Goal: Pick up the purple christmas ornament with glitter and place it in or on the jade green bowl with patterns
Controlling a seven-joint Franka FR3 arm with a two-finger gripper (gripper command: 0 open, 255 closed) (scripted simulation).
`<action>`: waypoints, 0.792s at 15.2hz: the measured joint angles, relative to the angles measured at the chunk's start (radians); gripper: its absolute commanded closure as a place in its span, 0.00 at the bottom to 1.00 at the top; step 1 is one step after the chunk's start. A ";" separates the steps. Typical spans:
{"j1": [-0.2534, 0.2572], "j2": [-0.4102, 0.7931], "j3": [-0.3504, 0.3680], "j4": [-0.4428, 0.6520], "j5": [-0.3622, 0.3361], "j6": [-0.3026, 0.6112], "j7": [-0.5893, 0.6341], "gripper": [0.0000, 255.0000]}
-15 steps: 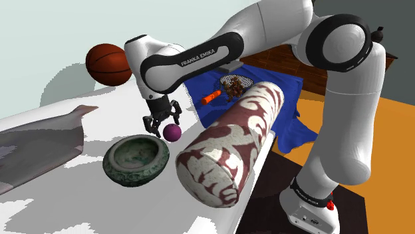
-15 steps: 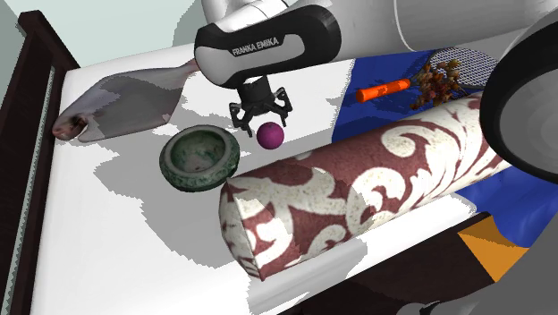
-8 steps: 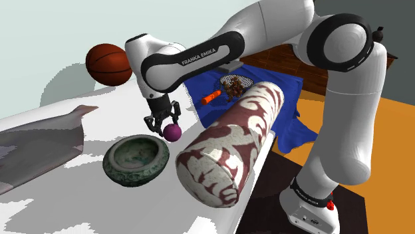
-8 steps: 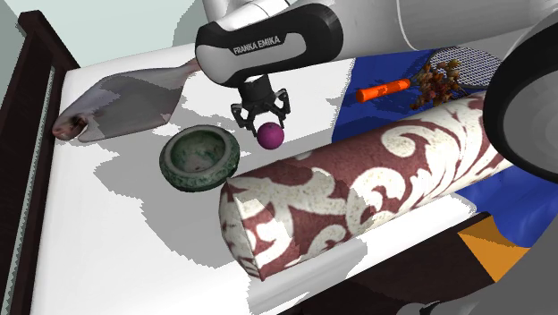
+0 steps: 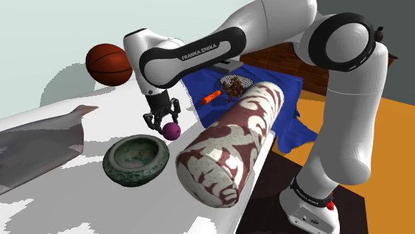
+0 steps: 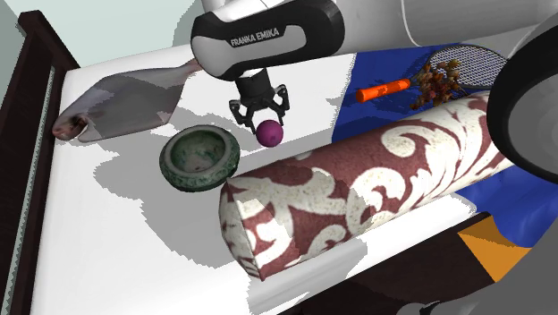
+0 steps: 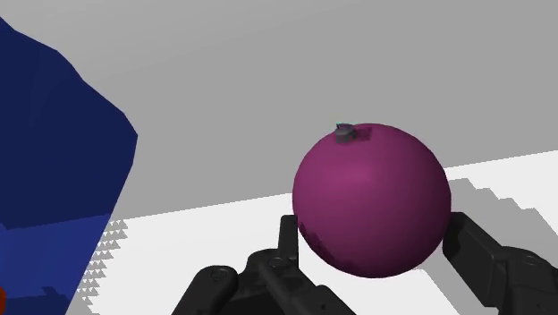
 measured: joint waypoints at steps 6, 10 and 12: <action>0.000 -0.019 0.003 0.054 0.008 -0.071 -0.011 1.00; 0.001 -0.029 0.004 0.095 0.013 -0.121 -0.018 1.00; 0.003 -0.031 0.006 0.119 0.014 -0.148 -0.019 1.00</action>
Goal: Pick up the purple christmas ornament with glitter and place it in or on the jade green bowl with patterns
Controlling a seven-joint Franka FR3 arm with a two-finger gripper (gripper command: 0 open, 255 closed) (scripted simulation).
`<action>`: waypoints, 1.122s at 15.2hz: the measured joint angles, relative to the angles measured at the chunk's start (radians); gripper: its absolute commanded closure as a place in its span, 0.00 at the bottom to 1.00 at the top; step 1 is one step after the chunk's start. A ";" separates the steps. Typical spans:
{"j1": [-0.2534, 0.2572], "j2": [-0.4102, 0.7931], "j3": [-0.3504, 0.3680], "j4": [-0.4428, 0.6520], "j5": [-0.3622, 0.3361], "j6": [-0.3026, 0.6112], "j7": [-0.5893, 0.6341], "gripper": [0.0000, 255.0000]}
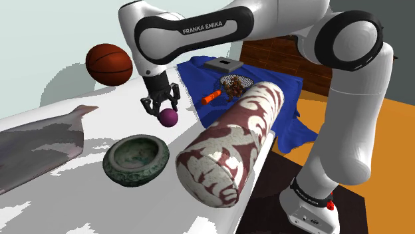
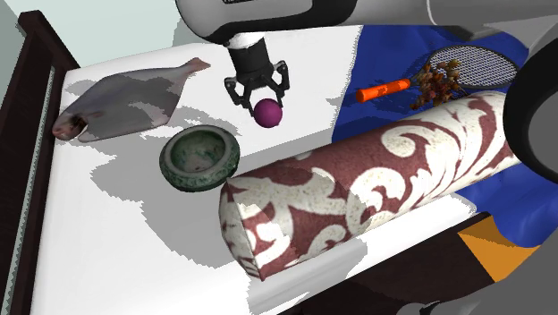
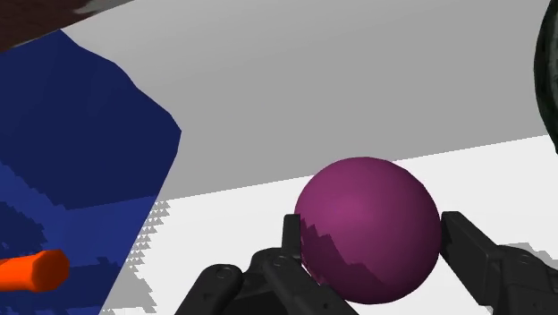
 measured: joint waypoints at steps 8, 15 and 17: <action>0.003 -0.011 0.002 0.094 0.005 -0.104 -0.012 1.00; 0.013 0.002 0.005 0.203 0.001 -0.200 -0.017 1.00; 0.014 0.003 0.005 0.227 0.000 -0.223 -0.021 1.00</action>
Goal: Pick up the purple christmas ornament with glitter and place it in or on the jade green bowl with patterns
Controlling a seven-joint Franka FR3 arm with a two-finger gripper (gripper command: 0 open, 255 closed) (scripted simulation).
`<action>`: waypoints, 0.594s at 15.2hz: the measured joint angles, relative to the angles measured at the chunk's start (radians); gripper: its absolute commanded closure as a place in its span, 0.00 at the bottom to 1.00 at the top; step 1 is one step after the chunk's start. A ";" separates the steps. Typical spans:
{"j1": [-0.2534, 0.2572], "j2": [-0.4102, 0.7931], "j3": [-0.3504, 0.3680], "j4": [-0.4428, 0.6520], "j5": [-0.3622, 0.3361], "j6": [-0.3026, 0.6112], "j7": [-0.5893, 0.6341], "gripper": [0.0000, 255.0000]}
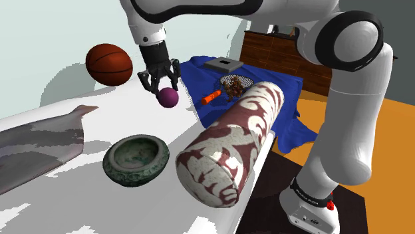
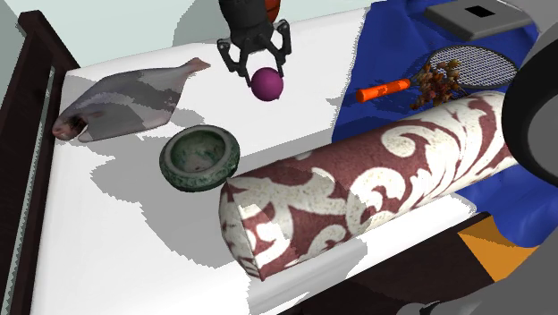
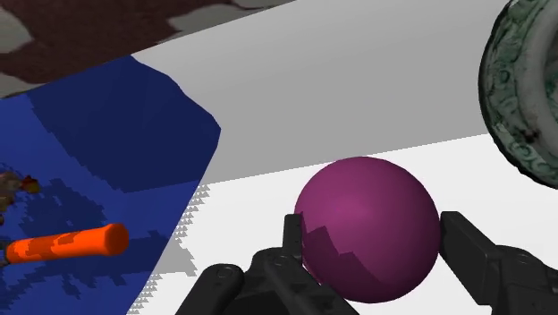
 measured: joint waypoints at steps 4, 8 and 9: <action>0.048 0.029 0.023 0.047 0.000 -0.027 0.065 1.00; 0.120 0.084 0.051 0.119 -0.006 -0.056 0.154 1.00; 0.138 0.109 0.055 0.153 -0.013 -0.067 0.172 1.00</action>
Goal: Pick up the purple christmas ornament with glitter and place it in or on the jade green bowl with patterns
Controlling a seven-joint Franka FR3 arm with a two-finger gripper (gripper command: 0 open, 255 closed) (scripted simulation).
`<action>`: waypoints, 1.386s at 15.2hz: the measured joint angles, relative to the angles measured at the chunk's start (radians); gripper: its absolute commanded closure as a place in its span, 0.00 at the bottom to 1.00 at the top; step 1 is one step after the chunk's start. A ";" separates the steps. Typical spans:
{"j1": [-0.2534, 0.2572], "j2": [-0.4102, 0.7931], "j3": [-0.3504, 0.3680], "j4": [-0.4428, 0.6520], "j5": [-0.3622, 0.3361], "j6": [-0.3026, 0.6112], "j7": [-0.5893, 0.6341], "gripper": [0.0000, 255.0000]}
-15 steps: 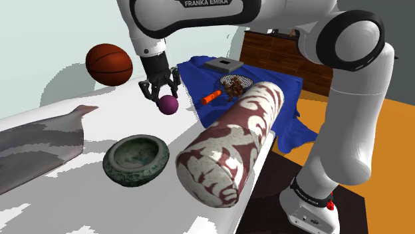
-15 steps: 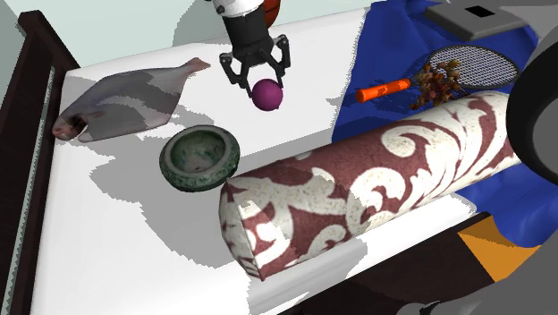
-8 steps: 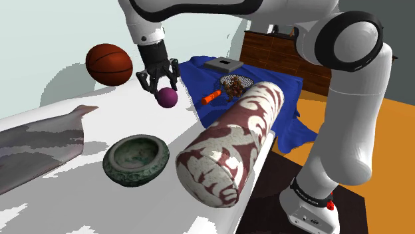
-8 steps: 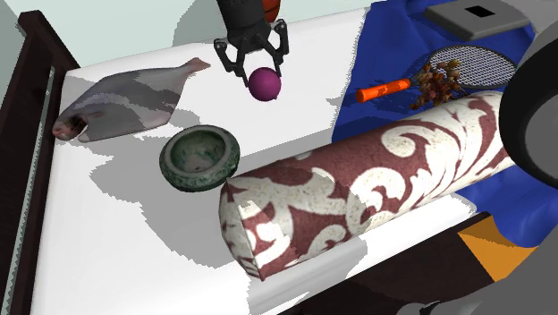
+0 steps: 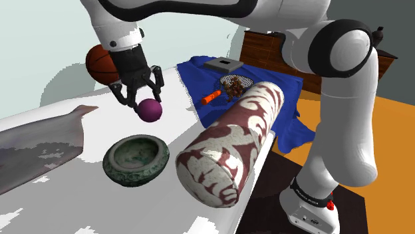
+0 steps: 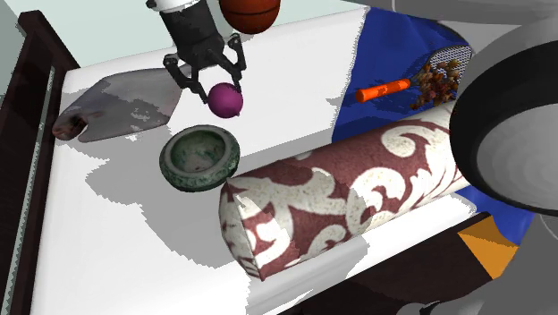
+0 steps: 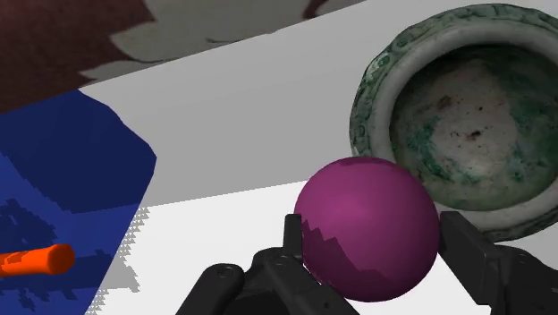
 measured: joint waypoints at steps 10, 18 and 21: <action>0.116 0.111 0.028 0.096 -0.019 0.001 0.131 1.00; 0.095 0.092 0.028 -0.036 -0.013 0.113 0.135 1.00; 0.094 0.091 0.027 -0.045 -0.012 0.121 0.136 1.00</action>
